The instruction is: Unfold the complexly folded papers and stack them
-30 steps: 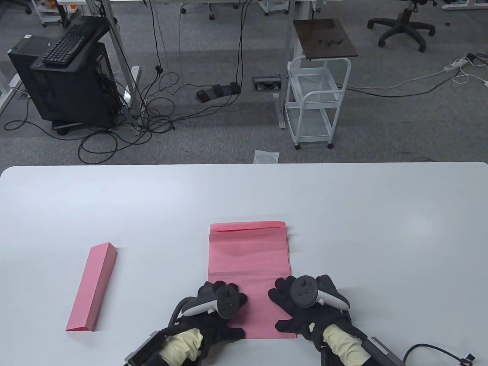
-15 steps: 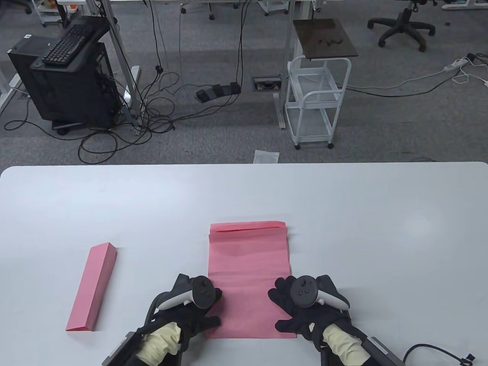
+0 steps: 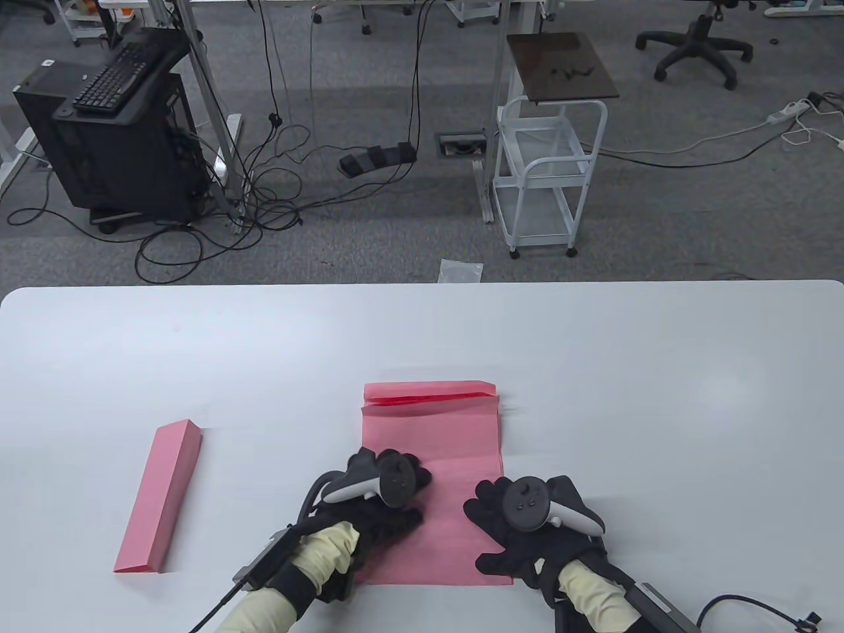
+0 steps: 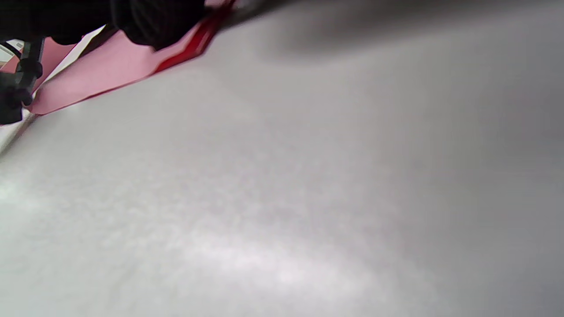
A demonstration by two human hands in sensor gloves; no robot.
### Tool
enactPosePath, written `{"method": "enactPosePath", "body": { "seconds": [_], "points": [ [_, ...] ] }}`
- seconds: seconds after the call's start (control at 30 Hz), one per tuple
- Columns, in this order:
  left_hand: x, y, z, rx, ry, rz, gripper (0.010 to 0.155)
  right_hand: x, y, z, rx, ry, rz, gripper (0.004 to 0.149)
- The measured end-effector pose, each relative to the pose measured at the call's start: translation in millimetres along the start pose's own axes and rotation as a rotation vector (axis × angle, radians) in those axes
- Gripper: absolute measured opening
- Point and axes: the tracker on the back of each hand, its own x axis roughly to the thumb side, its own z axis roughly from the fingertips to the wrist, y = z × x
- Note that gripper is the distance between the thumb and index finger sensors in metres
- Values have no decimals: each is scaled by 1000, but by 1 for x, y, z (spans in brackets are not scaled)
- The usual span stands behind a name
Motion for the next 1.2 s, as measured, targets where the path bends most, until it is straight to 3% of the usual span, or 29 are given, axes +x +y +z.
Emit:
{"method": "enactPosePath", "body": {
  "seconds": [0.13,0.33,0.43,0.53,0.6,0.73,0.83,1.0,1.07,1.2],
  "points": [
    [-30,9,-5,23,78,132,59,0,0,0,1,0,0,75],
    [-28,14,-5,17,100,132,59,0,0,0,2,0,-1,74],
    [-14,23,2,-6,100,30,63,0,0,0,3,1,-3,74],
    [15,24,9,84,-53,-153,65,0,0,0,6,0,-5,74],
    [40,18,9,47,-173,-268,66,0,0,0,9,-1,-7,74],
    [56,11,-14,-50,-184,-270,64,0,0,0,8,1,-9,74],
    [47,22,-35,-8,-148,-79,64,0,0,0,7,2,-9,74],
    [7,54,-64,51,24,67,64,0,0,-1,7,2,-8,74],
    [-10,63,-68,65,92,84,65,0,0,-1,8,2,-8,74],
    [-24,66,-69,73,109,145,64,0,0,-1,10,1,-9,74]
  ]
}}
